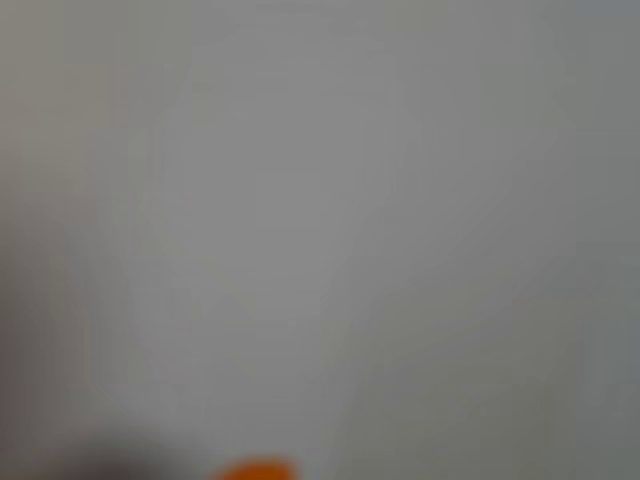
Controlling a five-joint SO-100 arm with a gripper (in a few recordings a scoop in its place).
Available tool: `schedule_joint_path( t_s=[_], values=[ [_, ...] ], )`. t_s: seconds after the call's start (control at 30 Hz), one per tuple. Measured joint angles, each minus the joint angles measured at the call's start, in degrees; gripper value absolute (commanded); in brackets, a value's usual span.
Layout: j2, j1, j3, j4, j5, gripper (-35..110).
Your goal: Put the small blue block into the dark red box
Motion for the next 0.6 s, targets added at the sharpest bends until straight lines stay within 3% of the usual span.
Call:
schedule_joint_path(
  t_s=[0.6],
  values=[
    [0.0,1.05,0.0,0.09,0.97,0]
  ],
)
